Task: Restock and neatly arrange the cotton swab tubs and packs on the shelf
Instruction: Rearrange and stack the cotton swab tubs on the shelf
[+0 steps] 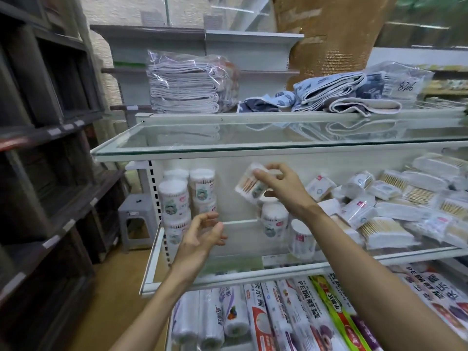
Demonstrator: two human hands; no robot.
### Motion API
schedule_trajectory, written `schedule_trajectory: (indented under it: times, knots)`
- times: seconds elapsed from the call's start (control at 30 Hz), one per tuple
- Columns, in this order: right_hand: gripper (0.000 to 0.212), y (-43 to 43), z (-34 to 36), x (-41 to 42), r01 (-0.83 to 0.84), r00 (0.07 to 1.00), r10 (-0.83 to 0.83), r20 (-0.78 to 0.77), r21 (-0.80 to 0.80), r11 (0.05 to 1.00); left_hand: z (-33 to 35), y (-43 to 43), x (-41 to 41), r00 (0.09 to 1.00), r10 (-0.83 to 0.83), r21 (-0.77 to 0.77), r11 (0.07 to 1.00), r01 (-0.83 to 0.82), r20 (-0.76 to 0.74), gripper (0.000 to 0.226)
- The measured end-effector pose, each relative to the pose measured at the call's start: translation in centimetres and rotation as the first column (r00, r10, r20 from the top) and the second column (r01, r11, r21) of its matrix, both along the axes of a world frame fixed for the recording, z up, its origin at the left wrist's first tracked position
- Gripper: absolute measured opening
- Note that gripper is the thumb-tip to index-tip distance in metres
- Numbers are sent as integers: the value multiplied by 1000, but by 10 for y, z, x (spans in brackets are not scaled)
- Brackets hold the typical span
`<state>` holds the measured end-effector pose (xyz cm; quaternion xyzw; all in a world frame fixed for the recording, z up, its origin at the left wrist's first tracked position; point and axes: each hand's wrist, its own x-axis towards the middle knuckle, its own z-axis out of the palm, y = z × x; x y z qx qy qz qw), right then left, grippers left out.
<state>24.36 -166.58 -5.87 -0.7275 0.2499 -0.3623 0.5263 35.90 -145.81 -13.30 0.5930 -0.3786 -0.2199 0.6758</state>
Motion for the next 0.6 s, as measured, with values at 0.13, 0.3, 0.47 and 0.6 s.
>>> schedule_trajectory:
  times: [0.13, 0.3, 0.47, 0.6]
  knots:
    - [43, 30, -20, 21, -136, 990, 137, -18, 62, 989, -4, 4, 0, 993, -59, 4, 998, 59, -104, 44]
    - [45, 56, -37, 37, -228, 973, 229, 3, 119, 966, -6, 11, 1, 960, -66, -72, 996, 48, -274, 53]
    - [53, 69, -39, 42, -290, 957, 290, 19, 131, 948, -12, 18, 9, 956, -46, -72, 997, 26, -288, 48]
    - [44, 75, -37, 40, -351, 936, 344, 72, 184, 918, -15, 22, 16, 898, -154, -175, 981, 87, -413, 46]
